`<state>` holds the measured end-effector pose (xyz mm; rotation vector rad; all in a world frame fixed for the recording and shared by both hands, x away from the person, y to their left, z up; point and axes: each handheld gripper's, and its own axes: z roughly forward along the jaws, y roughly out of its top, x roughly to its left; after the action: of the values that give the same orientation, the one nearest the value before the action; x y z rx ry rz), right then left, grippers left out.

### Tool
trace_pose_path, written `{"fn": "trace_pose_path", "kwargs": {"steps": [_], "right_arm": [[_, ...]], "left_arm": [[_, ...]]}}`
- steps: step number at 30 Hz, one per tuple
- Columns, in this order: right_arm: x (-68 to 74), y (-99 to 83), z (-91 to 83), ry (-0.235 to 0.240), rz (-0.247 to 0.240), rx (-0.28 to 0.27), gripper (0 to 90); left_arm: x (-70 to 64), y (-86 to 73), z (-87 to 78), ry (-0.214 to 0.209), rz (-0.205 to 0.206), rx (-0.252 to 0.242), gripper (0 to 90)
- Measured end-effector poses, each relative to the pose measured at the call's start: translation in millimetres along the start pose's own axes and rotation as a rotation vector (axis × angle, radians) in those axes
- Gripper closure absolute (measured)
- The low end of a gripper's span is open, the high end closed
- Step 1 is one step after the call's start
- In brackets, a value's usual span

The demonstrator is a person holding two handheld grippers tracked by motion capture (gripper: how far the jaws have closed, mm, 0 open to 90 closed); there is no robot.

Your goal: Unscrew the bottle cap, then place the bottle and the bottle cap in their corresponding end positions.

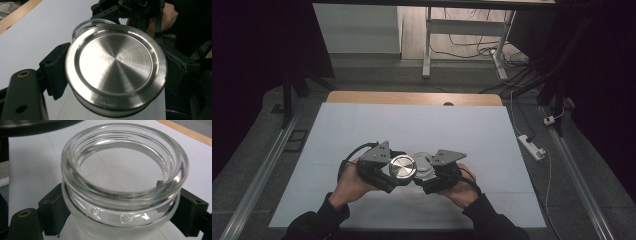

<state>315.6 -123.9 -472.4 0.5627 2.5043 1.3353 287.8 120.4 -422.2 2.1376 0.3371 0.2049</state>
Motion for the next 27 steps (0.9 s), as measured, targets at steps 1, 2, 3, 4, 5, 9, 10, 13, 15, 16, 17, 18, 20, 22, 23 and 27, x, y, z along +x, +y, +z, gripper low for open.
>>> {"fn": "trace_pose_path", "kwargs": {"steps": [1,2,3,4,5,9,10,13,15,16,17,18,20,22,23,27], "right_arm": [[0.0,0.0,0.0,0.000,0.000,0.000,14.7],[-1.0,0.3,0.0,-0.004,0.000,0.000,14.7],[-2.0,0.6,-0.1,-0.008,0.001,-0.001,14.7],[-4.1,1.3,-0.3,-0.011,0.008,-0.005,14.7],[-4.1,1.3,-0.3,-0.011,0.008,-0.005,14.7],[-10.3,3.3,-1.4,-0.025,0.015,-0.010,14.7],[-10.3,3.3,-1.4,-0.025,0.015,-0.010,14.7],[-14.1,4.0,-1.6,-0.034,0.023,-0.012,14.7],[-16.4,4.4,-1.4,-0.038,0.025,-0.013,14.7],[-17.3,4.7,-1.1,-0.039,0.028,-0.014,14.7],[-18.0,4.9,-0.8,-0.042,0.027,-0.013,14.7],[-19.1,5.5,0.1,-0.044,0.028,-0.013,14.7],[-19.7,5.8,0.5,-0.045,0.028,-0.010,14.7],[-21.3,6.3,2.2,-0.050,0.029,-0.008,14.7],[-22.0,6.5,2.7,-0.050,0.030,-0.007,14.7],[-24.1,7.1,3.8,-0.057,0.033,-0.007,14.6]], "left_arm": [[-0.2,-0.2,-0.4,0.000,0.003,0.002,19.2],[-0.7,-0.5,-0.5,0.000,0.002,0.002,19.2],[-1.2,-0.8,-0.8,0.001,0.001,0.001,19.2],[-1.7,-1.0,-1.0,0.000,-0.001,0.000,19.2],[-2.1,-1.2,-1.3,0.000,0.000,-0.001,19.2],[-3.6,-2.2,-1.9,-0.004,0.004,-0.006,19.2],[-3.6,-2.2,-1.9,-0.004,0.004,-0.006,19.2],[-5.5,-3.7,-1.1,-0.003,0.002,-0.007,19.2],[-5.9,-4.9,-0.5,-0.004,0.006,-0.004,19.2],[-6.1,-5.5,-0.1,-0.004,0.005,-0.003,19.1],[-6.4,-6.3,0.4,-0.003,0.003,-0.003,19.2],[-6.6,-7.0,1.1,-0.003,0.001,-0.004,19.2],[-6.8,-8.2,2.1,-0.004,0.002,-0.001,19.2],[-7.5,-9.5,3.3,-0.005,0.000,0.000,19.2],[-7.9,-10.3,4.1,-0.005,0.001,-0.002,19.2],[-9.5,-13.5,6.9,-0.002,0.010,-0.002,19.1]]}}
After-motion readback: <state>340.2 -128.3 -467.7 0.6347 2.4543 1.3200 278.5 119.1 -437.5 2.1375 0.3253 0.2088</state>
